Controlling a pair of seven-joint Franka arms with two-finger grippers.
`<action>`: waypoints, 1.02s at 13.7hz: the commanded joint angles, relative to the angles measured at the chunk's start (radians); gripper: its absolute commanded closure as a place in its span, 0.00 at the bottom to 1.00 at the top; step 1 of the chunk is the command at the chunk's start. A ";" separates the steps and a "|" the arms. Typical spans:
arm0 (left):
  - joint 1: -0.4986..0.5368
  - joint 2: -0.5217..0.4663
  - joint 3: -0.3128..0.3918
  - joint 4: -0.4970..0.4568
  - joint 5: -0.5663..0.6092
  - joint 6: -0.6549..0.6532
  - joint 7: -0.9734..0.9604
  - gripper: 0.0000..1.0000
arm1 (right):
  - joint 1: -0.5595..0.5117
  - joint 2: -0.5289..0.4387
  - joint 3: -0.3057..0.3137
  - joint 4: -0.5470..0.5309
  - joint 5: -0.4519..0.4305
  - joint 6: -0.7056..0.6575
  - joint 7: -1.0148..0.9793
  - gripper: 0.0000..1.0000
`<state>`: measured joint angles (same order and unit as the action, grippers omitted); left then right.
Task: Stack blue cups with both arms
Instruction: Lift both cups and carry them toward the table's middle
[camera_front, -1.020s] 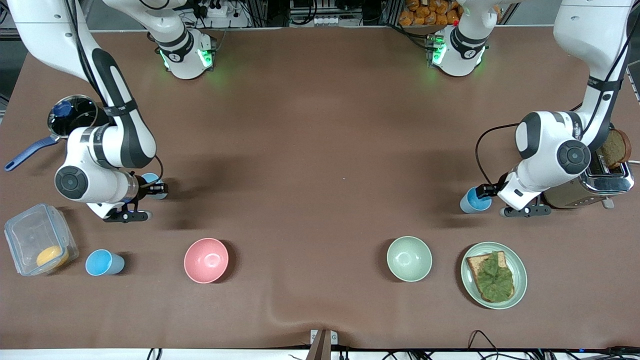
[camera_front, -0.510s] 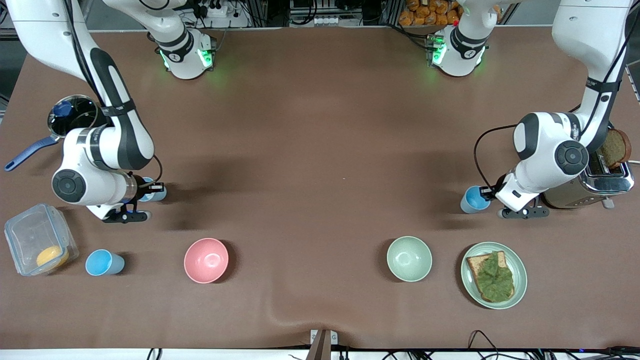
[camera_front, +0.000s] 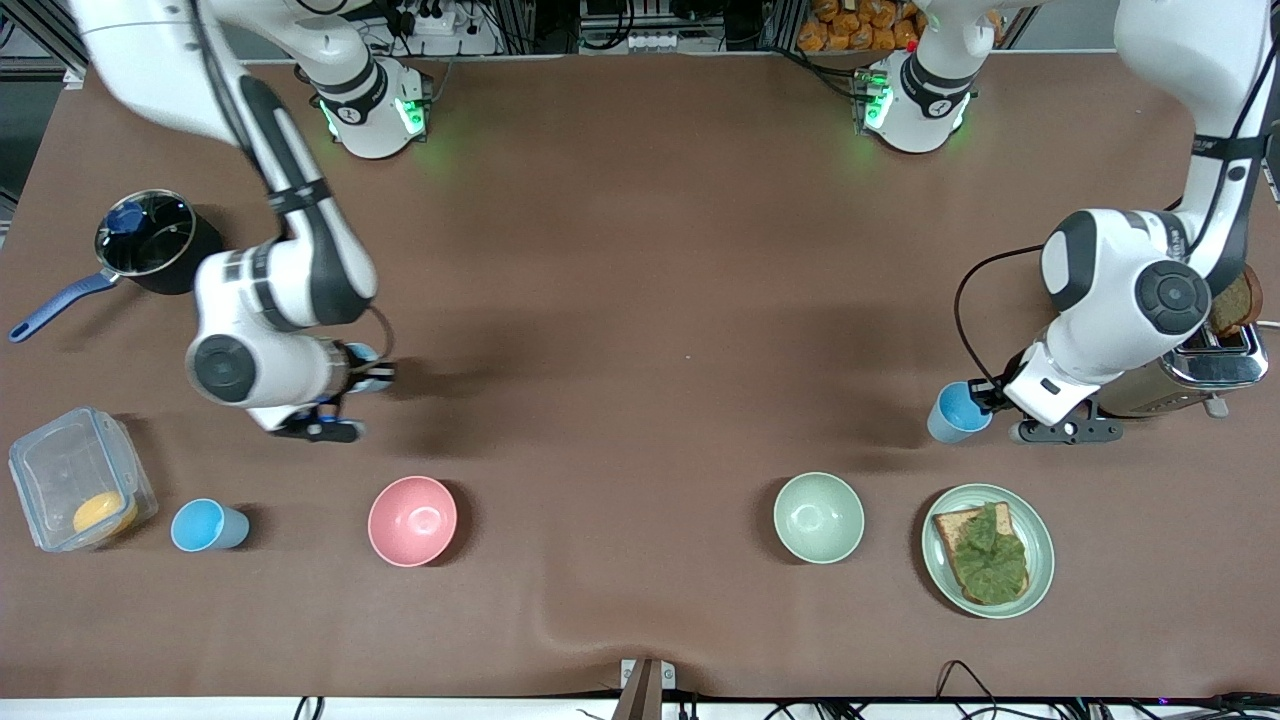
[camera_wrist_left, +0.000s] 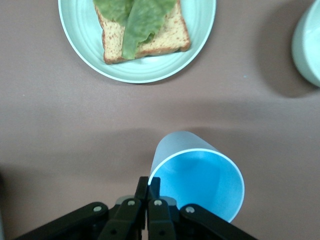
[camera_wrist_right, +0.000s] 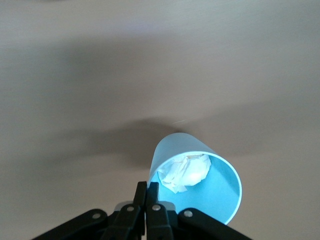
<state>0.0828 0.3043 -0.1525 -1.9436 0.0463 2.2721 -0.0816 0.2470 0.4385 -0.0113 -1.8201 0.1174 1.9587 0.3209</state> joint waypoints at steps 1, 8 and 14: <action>0.003 -0.013 -0.024 0.136 -0.002 -0.170 0.006 1.00 | 0.125 0.046 -0.006 0.102 0.070 -0.021 0.227 1.00; 0.000 -0.016 -0.154 0.281 -0.002 -0.368 -0.154 1.00 | 0.327 0.163 -0.006 0.231 0.211 0.107 0.590 1.00; 0.003 -0.036 -0.219 0.385 -0.014 -0.479 -0.218 1.00 | 0.410 0.229 -0.007 0.298 0.209 0.167 0.704 1.00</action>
<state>0.0772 0.2817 -0.3563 -1.5931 0.0463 1.8372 -0.2780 0.6329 0.6372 -0.0060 -1.5651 0.3092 2.1148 0.9940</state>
